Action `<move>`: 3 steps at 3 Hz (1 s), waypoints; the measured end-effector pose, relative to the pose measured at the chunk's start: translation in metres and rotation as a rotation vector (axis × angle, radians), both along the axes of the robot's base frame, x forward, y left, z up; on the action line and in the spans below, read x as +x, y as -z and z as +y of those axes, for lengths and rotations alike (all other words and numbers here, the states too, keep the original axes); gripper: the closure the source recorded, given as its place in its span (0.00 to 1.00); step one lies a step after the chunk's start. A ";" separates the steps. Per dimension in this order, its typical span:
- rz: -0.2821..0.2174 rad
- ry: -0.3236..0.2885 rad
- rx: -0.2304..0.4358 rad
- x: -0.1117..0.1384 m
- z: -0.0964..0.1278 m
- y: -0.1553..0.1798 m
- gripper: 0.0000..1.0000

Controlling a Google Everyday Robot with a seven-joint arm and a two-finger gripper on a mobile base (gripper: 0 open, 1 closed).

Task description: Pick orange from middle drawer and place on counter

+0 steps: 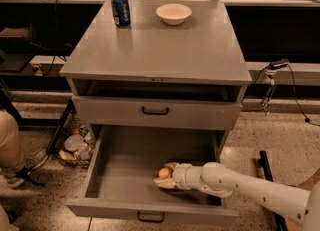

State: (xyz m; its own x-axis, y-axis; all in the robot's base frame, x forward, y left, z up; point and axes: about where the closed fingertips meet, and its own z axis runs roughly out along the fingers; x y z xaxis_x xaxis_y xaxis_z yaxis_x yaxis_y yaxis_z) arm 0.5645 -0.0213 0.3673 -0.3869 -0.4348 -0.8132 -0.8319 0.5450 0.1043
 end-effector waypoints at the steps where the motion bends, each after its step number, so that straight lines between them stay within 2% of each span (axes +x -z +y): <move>1: -0.034 -0.004 0.036 -0.002 -0.005 -0.012 0.64; 2: -0.180 -0.050 0.143 -0.005 -0.027 -0.081 0.97; 3: -0.300 -0.097 0.226 0.000 -0.057 -0.145 1.00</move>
Offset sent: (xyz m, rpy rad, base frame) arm -0.0209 -0.0458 0.1333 0.2319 -0.2796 0.1017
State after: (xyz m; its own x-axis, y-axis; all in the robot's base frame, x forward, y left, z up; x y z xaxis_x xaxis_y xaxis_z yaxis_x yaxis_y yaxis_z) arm 0.5640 -0.0782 0.5122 -0.0834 -0.2548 -0.9634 -0.8904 0.4532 -0.0427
